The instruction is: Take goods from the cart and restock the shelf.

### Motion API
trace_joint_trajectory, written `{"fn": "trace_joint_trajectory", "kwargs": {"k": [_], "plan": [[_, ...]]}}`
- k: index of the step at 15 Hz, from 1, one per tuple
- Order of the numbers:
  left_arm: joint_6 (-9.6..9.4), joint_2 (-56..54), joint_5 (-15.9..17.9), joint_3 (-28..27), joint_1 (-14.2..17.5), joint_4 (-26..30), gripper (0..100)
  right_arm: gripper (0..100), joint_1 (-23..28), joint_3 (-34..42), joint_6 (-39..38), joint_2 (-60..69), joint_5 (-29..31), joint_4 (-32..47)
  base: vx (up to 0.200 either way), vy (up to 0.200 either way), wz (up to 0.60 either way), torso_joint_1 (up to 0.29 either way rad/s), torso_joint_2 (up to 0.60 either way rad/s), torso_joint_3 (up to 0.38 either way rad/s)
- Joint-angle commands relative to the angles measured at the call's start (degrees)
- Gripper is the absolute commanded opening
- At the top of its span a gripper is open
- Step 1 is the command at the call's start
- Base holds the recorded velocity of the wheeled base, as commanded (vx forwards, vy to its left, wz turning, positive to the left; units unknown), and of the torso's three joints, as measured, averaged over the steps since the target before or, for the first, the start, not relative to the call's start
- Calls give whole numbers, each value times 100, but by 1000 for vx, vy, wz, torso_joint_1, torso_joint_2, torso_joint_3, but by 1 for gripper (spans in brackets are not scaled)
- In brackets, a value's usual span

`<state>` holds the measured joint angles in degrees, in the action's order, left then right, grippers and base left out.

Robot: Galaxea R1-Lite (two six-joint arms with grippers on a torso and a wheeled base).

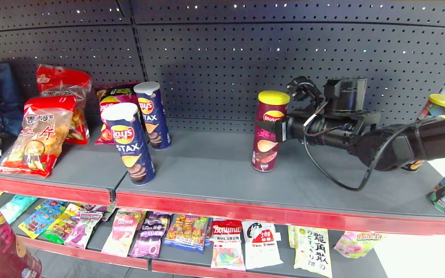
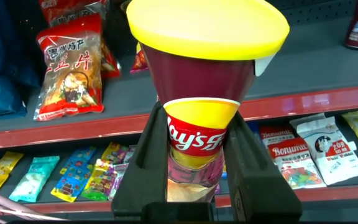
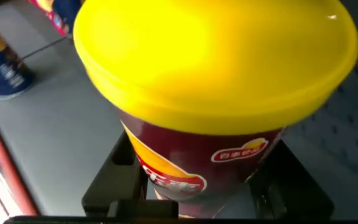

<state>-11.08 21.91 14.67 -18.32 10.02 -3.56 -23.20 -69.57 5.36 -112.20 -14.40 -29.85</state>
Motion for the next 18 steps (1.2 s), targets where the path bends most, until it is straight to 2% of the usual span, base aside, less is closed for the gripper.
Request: {"fn": "trace_joint_trajectory", "kwargs": {"k": [1,8,14,18], "plan": [[-8,-2,1,-5,0,-4,0,0,-106,726,9,867,157,-3,0,0,0,0,0,0],[-131,7,-8,-31,0,-13,0,0,-167,1833,149,1684,-37,-20,0,0,0,0,0,0],[-131,-11,-8,-13,0,-4,0,0,-220,1974,246,1623,-37,-73,0,0,0,0,0,0],[-140,-2,-8,-13,0,-4,0,0,-440,2246,255,1482,-10,-548,0,0,0,0,0,0]]}}
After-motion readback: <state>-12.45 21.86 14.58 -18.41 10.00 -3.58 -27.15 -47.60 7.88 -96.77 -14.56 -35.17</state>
